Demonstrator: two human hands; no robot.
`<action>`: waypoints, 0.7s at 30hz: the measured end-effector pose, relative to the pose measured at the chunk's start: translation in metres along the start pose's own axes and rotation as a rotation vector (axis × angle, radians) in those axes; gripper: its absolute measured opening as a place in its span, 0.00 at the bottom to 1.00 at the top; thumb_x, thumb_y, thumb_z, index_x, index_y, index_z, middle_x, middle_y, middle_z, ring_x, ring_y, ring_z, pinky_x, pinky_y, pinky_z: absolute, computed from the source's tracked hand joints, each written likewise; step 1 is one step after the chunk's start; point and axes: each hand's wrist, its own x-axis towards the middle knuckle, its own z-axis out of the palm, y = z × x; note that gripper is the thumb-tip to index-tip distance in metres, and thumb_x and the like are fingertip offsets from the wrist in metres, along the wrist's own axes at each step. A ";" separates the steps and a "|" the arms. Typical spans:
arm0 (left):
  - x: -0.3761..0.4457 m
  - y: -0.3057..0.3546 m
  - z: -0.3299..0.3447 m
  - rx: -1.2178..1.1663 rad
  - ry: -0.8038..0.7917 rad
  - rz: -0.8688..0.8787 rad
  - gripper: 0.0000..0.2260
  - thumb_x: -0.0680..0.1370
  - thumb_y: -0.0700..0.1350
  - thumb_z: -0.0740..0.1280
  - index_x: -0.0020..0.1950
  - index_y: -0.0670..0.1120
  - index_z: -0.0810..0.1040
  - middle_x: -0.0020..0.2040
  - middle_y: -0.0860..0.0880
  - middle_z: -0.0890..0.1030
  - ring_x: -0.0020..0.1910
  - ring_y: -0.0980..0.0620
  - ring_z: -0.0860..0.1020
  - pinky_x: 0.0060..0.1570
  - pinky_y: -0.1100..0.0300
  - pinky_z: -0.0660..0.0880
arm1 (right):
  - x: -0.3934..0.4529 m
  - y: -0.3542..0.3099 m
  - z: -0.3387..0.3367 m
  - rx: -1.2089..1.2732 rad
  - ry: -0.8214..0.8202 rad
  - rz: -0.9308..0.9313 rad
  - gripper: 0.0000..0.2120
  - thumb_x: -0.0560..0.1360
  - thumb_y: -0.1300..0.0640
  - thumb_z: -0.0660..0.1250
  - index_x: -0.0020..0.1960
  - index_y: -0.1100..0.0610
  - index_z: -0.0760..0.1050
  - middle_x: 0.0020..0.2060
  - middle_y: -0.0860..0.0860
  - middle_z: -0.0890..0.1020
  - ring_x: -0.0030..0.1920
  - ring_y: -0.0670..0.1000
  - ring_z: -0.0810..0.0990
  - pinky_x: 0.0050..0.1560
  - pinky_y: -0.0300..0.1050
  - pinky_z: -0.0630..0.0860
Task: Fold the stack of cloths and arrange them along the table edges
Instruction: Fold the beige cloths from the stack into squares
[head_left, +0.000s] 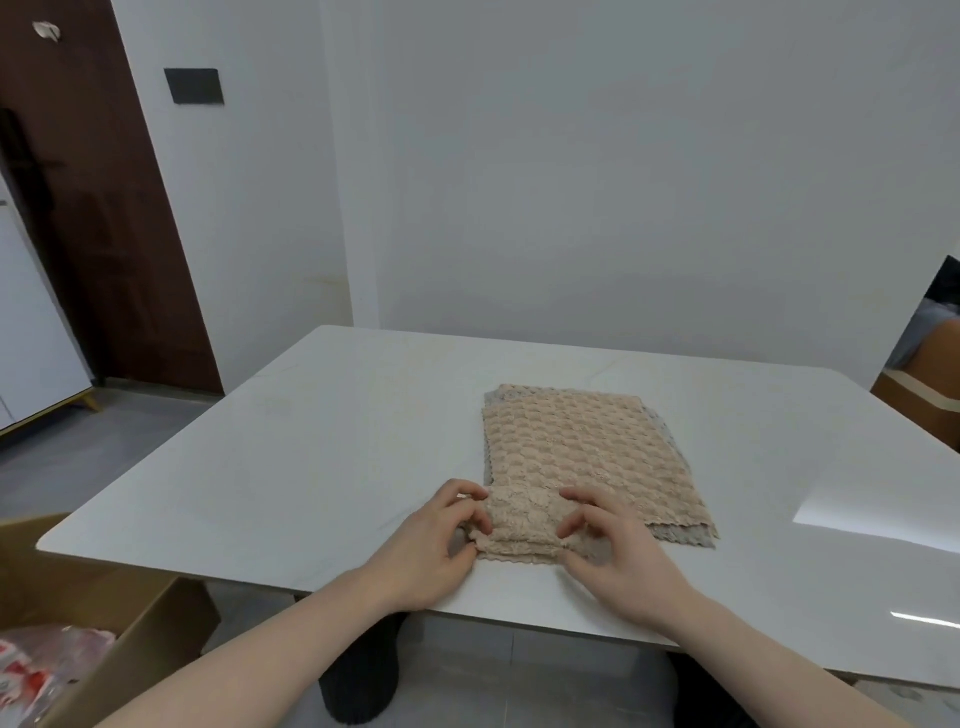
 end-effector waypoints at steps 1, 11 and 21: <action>0.001 0.001 0.000 -0.017 0.010 -0.016 0.06 0.77 0.45 0.68 0.51 0.56 0.79 0.64 0.65 0.70 0.58 0.63 0.76 0.60 0.65 0.72 | 0.000 0.000 0.002 0.035 0.026 0.037 0.02 0.74 0.47 0.72 0.46 0.42 0.81 0.67 0.33 0.73 0.70 0.38 0.71 0.66 0.41 0.69; 0.021 0.006 0.005 -0.247 0.074 -0.371 0.28 0.75 0.60 0.73 0.71 0.55 0.68 0.68 0.55 0.75 0.66 0.56 0.75 0.68 0.55 0.72 | 0.006 -0.003 0.011 0.312 0.189 0.310 0.25 0.68 0.47 0.81 0.60 0.42 0.73 0.46 0.45 0.82 0.43 0.45 0.80 0.47 0.34 0.75; 0.009 0.010 0.007 -0.434 0.182 -0.408 0.19 0.78 0.47 0.73 0.61 0.60 0.66 0.57 0.54 0.81 0.54 0.62 0.79 0.57 0.62 0.74 | 0.007 -0.011 0.007 0.421 0.176 0.333 0.17 0.69 0.59 0.81 0.53 0.45 0.81 0.46 0.40 0.87 0.47 0.43 0.85 0.49 0.39 0.81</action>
